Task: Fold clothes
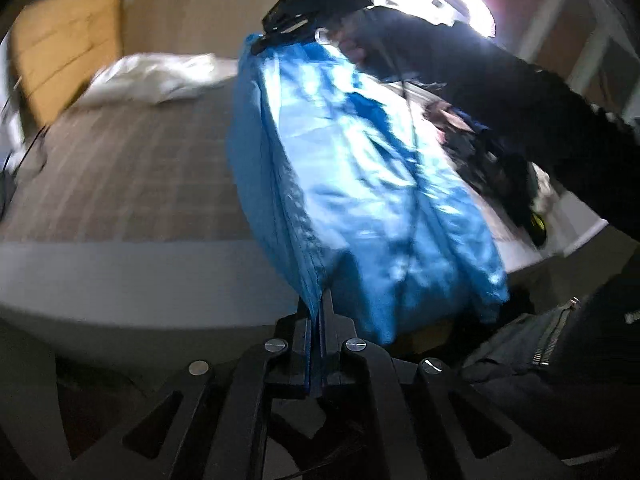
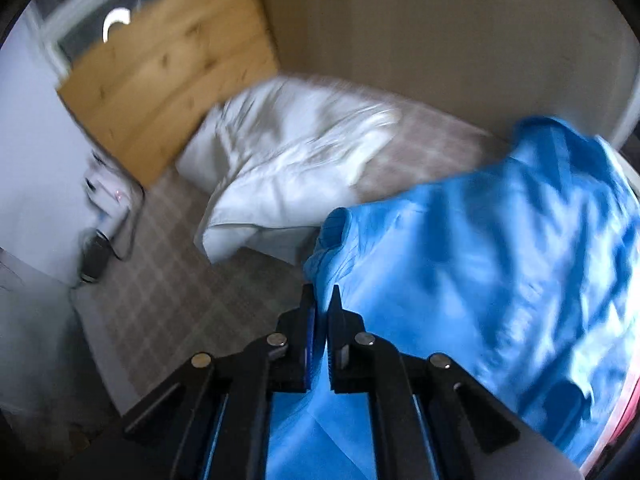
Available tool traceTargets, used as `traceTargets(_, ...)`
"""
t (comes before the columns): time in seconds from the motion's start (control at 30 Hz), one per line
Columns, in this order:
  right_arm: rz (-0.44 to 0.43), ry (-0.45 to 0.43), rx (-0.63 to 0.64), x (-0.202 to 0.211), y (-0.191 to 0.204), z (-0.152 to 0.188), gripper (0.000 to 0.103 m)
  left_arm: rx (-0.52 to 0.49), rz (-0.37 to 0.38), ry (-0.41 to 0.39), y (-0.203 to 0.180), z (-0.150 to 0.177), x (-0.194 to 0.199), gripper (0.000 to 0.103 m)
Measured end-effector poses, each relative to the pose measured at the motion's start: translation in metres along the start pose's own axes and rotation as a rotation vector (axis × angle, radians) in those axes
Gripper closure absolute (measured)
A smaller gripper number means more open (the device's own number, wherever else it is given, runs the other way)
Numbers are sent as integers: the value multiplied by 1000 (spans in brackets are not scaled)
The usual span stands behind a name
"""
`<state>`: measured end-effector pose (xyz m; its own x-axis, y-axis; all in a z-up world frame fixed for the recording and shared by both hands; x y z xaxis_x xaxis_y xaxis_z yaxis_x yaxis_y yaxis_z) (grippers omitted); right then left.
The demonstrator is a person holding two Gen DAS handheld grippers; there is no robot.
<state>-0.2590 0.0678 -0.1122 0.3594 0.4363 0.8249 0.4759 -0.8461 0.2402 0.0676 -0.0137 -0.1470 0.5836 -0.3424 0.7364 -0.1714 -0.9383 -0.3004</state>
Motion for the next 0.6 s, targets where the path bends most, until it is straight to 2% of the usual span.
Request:
traceTargets(0.1, -9, -58, -87, 33, -42, 19, 98, -66, 12, 25, -38, -4, -8, 101)
traceTargets(0.2, 9, -68, -160, 52, -88, 50, 98, -115, 29, 76, -71, -1, -27, 101)
traceTargets(0.27, 46, -37, -198, 54, -119, 72, 98, -128, 38, 130, -90, 5, -45, 98)
traceTargets(0.33, 83, 62, -230, 41, -145, 86, 91, -128, 34, 192, -104, 16, -60, 93)
traceTargets(0.37, 107, 118, -246, 34, -156, 94, 83, -122, 34, 200, -106, 22, -55, 93)
traceTargets(0.4, 140, 169, -259, 29, -165, 102, 83, -116, 35, 207, -108, 28, -50, 93)
traceTargets(0.43, 147, 179, -264, 30, -169, 105, 83, -110, 36, 214, -110, 34, -44, 93)
traceTargets(0.53, 124, 126, -261, 55, -175, 107, 79, -91, 38, 235, -116, 52, -29, 90)
traceTargets(0.6, 91, 87, -241, 77, -170, 108, 78, -75, -32, 239, -103, 66, -11, 90)
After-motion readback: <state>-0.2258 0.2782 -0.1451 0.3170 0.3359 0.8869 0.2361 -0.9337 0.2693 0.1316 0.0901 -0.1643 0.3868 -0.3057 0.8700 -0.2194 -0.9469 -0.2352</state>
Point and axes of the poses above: each gripper's, at about its wrist camera, not at the fingertips, and x roughly against the way its jaws point, y to its left, z to its underside, the point moved 3 cm from there along -x, roughly the way its jaws point, and after that the axes turned 3 degrees about -y, right-handed, at the moved point
